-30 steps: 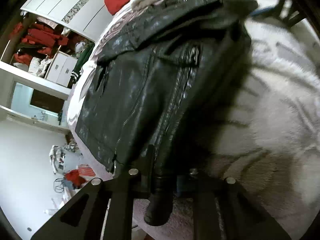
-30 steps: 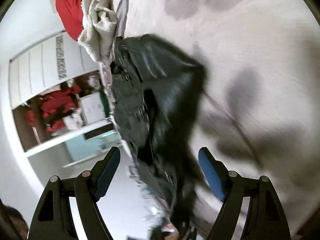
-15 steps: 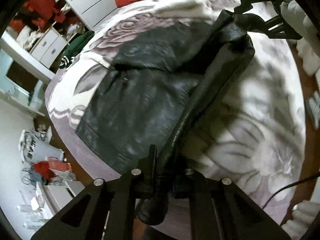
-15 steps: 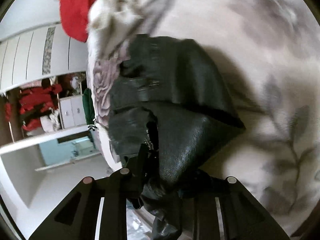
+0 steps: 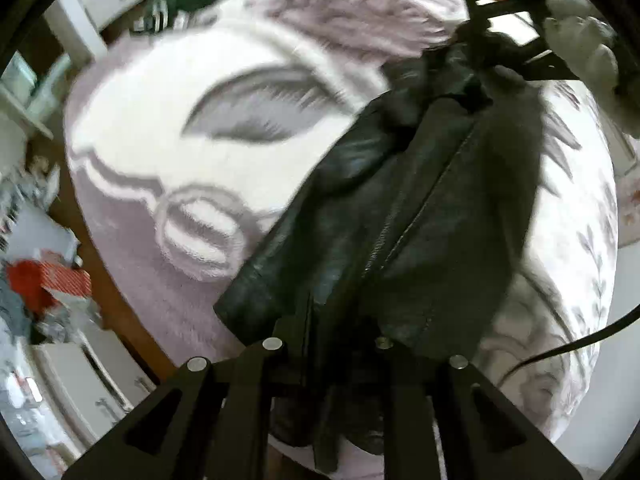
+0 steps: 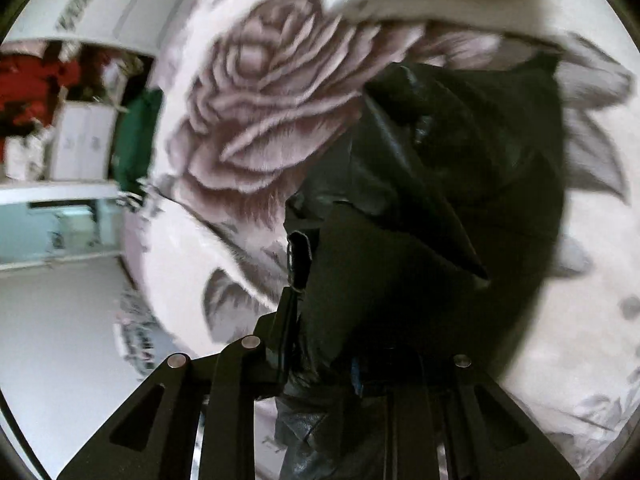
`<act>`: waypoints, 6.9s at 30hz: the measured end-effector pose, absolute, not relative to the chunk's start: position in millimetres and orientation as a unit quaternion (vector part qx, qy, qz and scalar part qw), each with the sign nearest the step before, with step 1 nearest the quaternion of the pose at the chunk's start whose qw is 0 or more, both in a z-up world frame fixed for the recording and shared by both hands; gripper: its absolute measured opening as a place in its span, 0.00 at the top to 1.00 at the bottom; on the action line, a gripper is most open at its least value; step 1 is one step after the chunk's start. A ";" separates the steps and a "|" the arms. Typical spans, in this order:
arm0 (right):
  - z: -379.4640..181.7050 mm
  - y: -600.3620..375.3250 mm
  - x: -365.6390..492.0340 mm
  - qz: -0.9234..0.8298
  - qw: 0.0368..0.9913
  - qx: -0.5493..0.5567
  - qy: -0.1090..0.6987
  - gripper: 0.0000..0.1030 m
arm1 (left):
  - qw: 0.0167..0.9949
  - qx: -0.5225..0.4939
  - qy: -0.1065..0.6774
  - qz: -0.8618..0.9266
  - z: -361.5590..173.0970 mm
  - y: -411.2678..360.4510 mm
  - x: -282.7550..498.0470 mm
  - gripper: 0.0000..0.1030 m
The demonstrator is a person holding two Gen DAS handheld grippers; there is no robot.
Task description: Fold large clothes
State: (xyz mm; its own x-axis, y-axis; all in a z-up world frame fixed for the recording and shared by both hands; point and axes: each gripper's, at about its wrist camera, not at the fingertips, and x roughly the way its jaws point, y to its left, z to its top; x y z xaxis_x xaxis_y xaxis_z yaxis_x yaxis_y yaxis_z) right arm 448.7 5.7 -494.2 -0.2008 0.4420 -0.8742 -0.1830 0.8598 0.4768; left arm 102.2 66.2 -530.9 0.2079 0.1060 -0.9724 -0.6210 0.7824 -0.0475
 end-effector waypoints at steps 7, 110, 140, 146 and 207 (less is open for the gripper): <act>-536.9 40.2 444.4 0.232 0.603 0.113 0.755 0.43 | 0.718 -0.351 0.578 0.165 -566.2 122.7 70.0 0.64; -587.5 -446.0 338.8 0.108 0.595 0.461 0.649 0.63 | 0.721 -0.193 0.649 0.147 -510.9 36.8 237.0 0.00; -642.6 -392.2 380.6 0.251 0.592 0.464 0.610 0.49 | 0.690 -0.233 0.657 0.194 -607.4 -6.3 288.1 0.00; -596.0 -368.4 376.4 0.271 0.634 0.422 0.589 0.78 | 0.688 -0.231 0.661 0.191 -616.0 -4.8 293.2 0.00; -644.1 -20.7 280.5 0.454 0.437 0.146 0.762 0.37 | 0.642 -0.287 0.544 0.457 -518.8 158.6 -27.3 0.00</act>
